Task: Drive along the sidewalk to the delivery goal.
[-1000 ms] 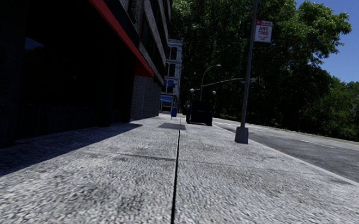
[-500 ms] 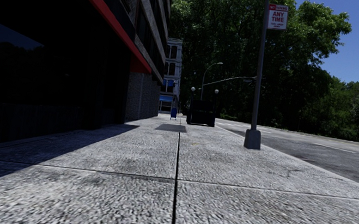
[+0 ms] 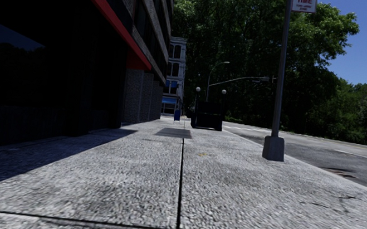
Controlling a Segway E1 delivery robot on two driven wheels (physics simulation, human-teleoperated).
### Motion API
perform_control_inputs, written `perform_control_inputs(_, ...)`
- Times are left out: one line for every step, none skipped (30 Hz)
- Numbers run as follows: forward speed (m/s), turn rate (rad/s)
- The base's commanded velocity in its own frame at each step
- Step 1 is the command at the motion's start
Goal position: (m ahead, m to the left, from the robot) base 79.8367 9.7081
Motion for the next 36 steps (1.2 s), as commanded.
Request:
perform_control_inputs(2.0, 0.06)
perform_control_inputs(2.0, 0.07)
perform_control_inputs(2.0, 0.07)
perform_control_inputs(2.0, 0.09)
perform_control_inputs(2.0, 0.1)
perform_control_inputs(2.0, 0.1)
perform_control_inputs(2.0, 0.11)
perform_control_inputs(2.0, 0.11)
perform_control_inputs(2.0, 0.11)
perform_control_inputs(2.0, 0.11)
perform_control_inputs(2.0, 0.11)
perform_control_inputs(2.0, 0.11)
perform_control_inputs(2.0, 0.11)
perform_control_inputs(2.0, 0.11)
perform_control_inputs(2.0, 0.11)
perform_control_inputs(2.0, 0.11)
perform_control_inputs(2.0, 0.12)
perform_control_inputs(2.0, 0.13)
perform_control_inputs(2.0, 0.13)
perform_control_inputs(2.0, 0.13)
perform_control_inputs(2.0, 0.15)
perform_control_inputs(2.0, 0.17)
perform_control_inputs(2.0, 0.17)
perform_control_inputs(2.0, 0.18)
perform_control_inputs(2.0, 0.22)
perform_control_inputs(2.0, 0.23)
perform_control_inputs(2.0, 0.24)
perform_control_inputs(2.0, 0.24)
perform_control_inputs(2.0, 0.24)
perform_control_inputs(2.0, 0.24)
perform_control_inputs(2.0, 0.24)
perform_control_inputs(2.0, 0.24)
perform_control_inputs(2.0, 0.24)
perform_control_inputs(2.0, 0.24)
perform_control_inputs(2.0, 0.24)
perform_control_inputs(2.0, 0.24)
